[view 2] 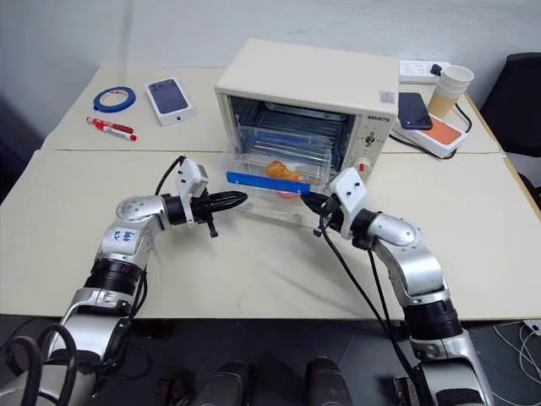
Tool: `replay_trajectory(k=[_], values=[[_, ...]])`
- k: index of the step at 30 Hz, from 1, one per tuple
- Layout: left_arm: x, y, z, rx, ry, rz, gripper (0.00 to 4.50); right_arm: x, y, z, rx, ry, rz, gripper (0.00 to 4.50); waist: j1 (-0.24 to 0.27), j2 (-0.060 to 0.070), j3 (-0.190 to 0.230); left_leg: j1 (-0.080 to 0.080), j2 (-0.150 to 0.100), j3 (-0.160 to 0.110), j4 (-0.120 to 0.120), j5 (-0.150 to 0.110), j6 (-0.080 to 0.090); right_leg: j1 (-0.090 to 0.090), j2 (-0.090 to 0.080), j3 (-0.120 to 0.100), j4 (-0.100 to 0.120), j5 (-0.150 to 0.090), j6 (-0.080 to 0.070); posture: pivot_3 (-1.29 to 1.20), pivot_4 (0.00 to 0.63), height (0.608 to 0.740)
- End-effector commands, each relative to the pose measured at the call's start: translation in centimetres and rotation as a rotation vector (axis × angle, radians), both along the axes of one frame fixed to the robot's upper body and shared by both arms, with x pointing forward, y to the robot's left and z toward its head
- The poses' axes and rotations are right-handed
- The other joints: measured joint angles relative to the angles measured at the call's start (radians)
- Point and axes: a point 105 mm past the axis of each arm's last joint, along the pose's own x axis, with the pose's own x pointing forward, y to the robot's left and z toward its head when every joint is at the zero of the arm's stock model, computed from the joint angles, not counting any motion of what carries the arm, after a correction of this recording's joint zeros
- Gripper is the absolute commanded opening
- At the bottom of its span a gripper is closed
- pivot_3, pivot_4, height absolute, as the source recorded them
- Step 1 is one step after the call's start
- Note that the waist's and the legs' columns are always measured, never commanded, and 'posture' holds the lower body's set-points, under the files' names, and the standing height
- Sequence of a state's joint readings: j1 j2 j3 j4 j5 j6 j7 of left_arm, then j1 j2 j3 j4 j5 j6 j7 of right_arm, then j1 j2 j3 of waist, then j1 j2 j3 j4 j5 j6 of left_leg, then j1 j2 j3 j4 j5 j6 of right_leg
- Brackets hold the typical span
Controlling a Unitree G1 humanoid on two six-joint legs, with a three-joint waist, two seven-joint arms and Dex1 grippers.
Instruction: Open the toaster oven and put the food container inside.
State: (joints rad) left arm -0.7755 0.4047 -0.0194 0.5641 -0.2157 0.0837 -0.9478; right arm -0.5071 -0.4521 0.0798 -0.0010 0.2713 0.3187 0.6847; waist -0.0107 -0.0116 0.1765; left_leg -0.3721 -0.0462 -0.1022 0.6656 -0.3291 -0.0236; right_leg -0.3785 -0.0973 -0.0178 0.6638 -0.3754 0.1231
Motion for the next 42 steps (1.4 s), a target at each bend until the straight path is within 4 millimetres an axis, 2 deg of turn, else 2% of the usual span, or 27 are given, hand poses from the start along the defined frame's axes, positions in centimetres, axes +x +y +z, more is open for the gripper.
replay_trajectory(k=[1,8,13,21,27,31,33,38,42], values=[[1.0,-0.4,1.4,-0.016,-0.068,0.033,0.00,0.5,0.2,1.1,0.009,-0.060,0.004,0.06,-0.002,0.000,0.000,0.000,0.000,0.000,0.000,0.000,0.000,0.000,0.000,0.000,0.000,0.000,0.000,0.00,0.150,0.740],[3.1,-1.1,2.2,-0.023,-0.123,0.126,0.00,2.1,-0.7,1.8,0.018,-0.107,-0.049,0.06,-0.015,0.000,0.000,0.000,0.000,0.000,0.000,0.000,0.000,0.000,0.000,0.000,0.001,0.000,0.000,0.00,0.150,0.740],[4.7,-1.9,3.2,-0.093,-0.125,0.216,0.00,3.7,-1.7,2.4,0.024,-0.137,-0.101,0.06,-0.018,0.000,0.000,0.000,0.000,0.000,0.000,0.000,0.000,-0.001,0.000,0.000,0.002,0.000,0.000,0.00,0.150,0.740],[5.9,-3.4,4.3,-0.156,-0.141,0.273,0.00,6.8,-3.1,3.9,0.045,-0.183,-0.212,0.06,-0.021,0.000,0.000,-0.002,0.000,0.003,0.001,0.000,0.000,-0.006,-0.001,0.001,0.006,0.000,0.000,0.00,0.150,0.740],[6.2,-3.7,4.9,-0.192,-0.153,0.306,0.00,7.9,-2.5,4.9,0.084,-0.195,-0.214,0.06,-0.028,0.000,0.000,-0.007,0.000,0.007,0.001,0.000,0.000,-0.015,-0.002,0.000,0.012,0.000,0.000,0.00,0.150,0.740],[6.1,-3.3,4.8,-0.187,-0.148,0.289,0.00,6.1,-1.4,4.1,0.086,-0.130,-0.083,0.06,-0.029,0.000,0.000,-0.007,0.000,0.007,0.001,0.000,0.000,-0.015,-0.002,0.001,0.012,0.000,0.000,0.00,0.150,0.740],[5.8,-3.0,4.6,-0.171,-0.151,0.263,0.00,4.7,-1.6,3.7,0.075,-0.101,-0.044,0.06,-0.029,0.000,0.000,-0.007,0.001,0.006,0.001,0.000,0.000,-0.015,-0.002,0.000,0.012,0.000,0.000,0.00,0.150,0.740],[5.0,-1.1,4.4,-0.137,-0.156,0.222,0.00,0.5,-3.8,2.7,0.037,-0.056,-0.025,0.06,-0.020,0.000,0.000,-0.010,0.000,0.006,0.002,0.000,0.000,-0.017,-0.003,0.000,0.011,0.000,0.000,0.00,0.150,0.740],[4.1,0.2,4.0,-0.106,-0.148,0.169,0.00,-1.6,-6.7,1.1,-0.005,-0.002,-0.097,0.06,-0.016,0.000,0.000,-0.015,-0.001,0.004,0.008,0.000,0.000,-0.019,-0.003,-0.001,0.013,0.000,0.000,0.00,0.150,0.740]])
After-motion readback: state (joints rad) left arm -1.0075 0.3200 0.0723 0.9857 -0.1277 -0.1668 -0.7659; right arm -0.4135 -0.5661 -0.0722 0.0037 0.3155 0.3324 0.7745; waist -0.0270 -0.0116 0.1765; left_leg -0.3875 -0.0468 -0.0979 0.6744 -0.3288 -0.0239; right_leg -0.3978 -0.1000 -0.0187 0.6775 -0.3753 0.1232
